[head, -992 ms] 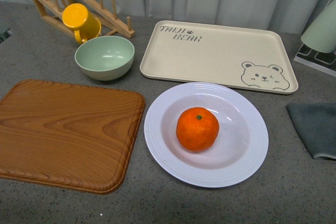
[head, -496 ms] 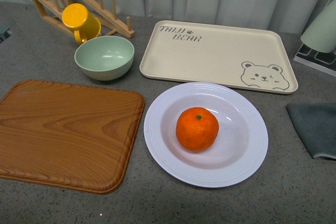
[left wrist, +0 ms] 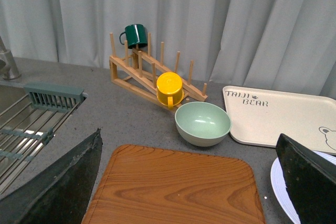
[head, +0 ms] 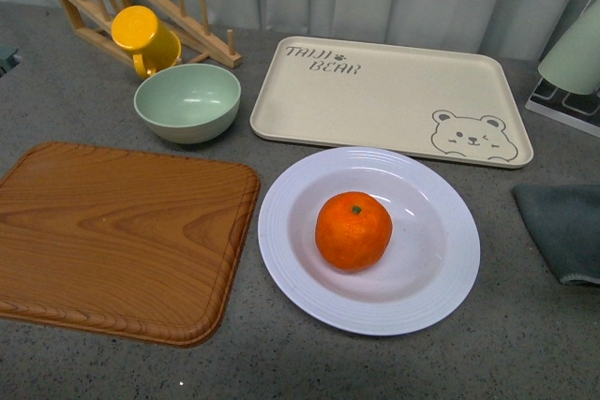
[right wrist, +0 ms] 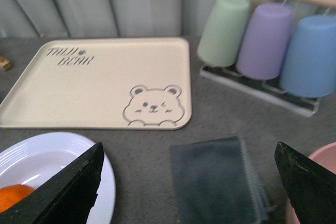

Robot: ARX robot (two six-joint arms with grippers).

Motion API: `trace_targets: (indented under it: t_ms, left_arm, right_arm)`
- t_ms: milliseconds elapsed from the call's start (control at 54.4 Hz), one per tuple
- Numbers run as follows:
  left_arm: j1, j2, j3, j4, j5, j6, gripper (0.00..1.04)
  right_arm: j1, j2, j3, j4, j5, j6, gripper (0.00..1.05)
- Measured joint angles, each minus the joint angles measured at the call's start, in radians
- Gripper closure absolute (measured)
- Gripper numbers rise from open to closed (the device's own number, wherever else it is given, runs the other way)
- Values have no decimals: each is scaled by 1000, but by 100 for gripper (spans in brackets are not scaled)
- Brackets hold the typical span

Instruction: Place orange and plate with both arms

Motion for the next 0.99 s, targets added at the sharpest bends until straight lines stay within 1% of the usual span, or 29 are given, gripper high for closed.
trace_targets:
  t_ms: [184,239,276,423,625,753,992]
  left_arm:
    - [0,0,0,0,0,0,6]
    - [0,0,0,0,0,1,6]
    - [0,0,0,0,0,1,6]
    - [0,0,0,0,0,1,6]
    - [0,0,0,0,0,1,6]
    - [0,0,0,0,0,1,6]
    - [0,0,0,0,0,1,6]
  right_arm:
    - [-16,288,112,-13,-203,149,9]
    - [-20,402,161,-34,-303,214,9]
    - [-23,454,184,-49,-345,237,9]
    - [-35,603,252,-90,-463,317,9]
    - [-48,810,370,-56,-656,479,9]
    - [-44,906,440,-3,-703,591,9]
    - [-4,979,502,24,-728,677,9]
